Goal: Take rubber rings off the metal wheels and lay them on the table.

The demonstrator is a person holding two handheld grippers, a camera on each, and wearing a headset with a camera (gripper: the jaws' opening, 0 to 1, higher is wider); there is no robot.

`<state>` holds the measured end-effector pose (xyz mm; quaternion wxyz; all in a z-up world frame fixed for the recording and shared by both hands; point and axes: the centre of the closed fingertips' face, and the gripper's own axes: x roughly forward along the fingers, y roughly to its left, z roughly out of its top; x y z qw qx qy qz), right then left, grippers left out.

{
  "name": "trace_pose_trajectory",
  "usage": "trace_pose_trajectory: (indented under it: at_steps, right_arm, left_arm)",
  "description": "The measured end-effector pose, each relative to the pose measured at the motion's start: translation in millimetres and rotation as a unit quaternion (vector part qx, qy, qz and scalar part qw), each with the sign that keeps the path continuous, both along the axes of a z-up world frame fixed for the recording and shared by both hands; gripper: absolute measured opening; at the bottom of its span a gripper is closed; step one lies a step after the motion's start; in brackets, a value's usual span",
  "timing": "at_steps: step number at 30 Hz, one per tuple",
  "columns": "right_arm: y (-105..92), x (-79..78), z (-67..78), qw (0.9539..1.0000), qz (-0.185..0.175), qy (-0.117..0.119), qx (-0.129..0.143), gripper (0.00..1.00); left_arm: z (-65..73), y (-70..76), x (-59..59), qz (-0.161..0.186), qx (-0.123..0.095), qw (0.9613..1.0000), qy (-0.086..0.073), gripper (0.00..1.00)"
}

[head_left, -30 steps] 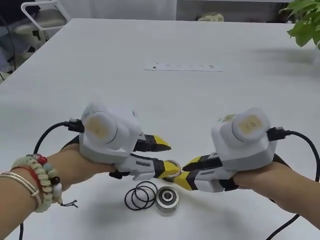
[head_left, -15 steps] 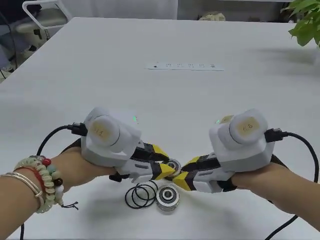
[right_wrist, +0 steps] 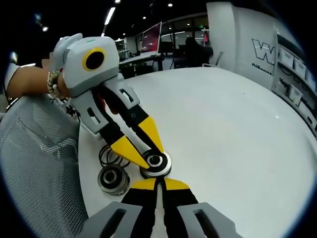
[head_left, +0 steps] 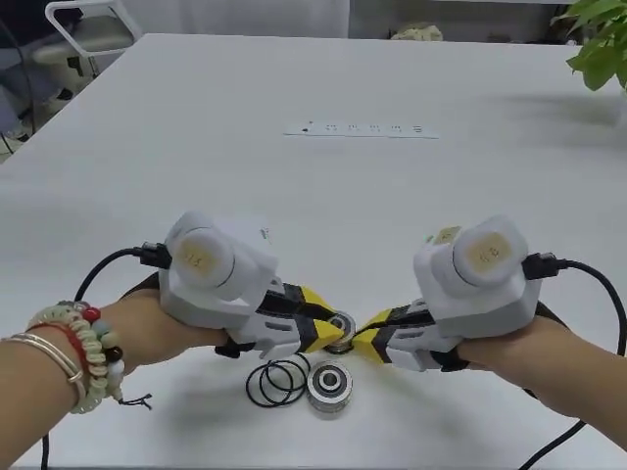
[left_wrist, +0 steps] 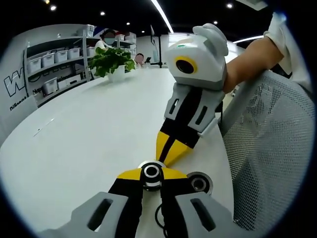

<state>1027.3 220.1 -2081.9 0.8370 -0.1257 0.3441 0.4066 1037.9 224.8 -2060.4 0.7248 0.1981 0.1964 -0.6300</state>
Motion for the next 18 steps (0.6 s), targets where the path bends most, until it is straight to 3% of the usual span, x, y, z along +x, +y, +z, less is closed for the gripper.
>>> trace_pose_trajectory:
  at_steps: [3, 10, 18]
  right_arm:
    - [-0.3, 1.4, -0.5, 1.0, -0.002, -0.002, -0.005, 0.0]
    - [-4.1, 5.1, -0.9, 0.998, -0.05, 0.032, 0.02, 0.0]
    - [-8.9, 12.1, 5.1, 0.9882, -0.116, 0.065, 0.076, 0.0]
  left_arm:
    - [-0.1, 0.5, 0.0, 0.0, 0.0, 1.0, -0.001, 0.08]
    - [-0.1, 1.0, -0.1, 0.0, 0.004, 1.0, -0.006, 0.07]
    - [-0.3, 2.5, -0.5, -0.001, 0.007, 1.0, -0.007, 0.07]
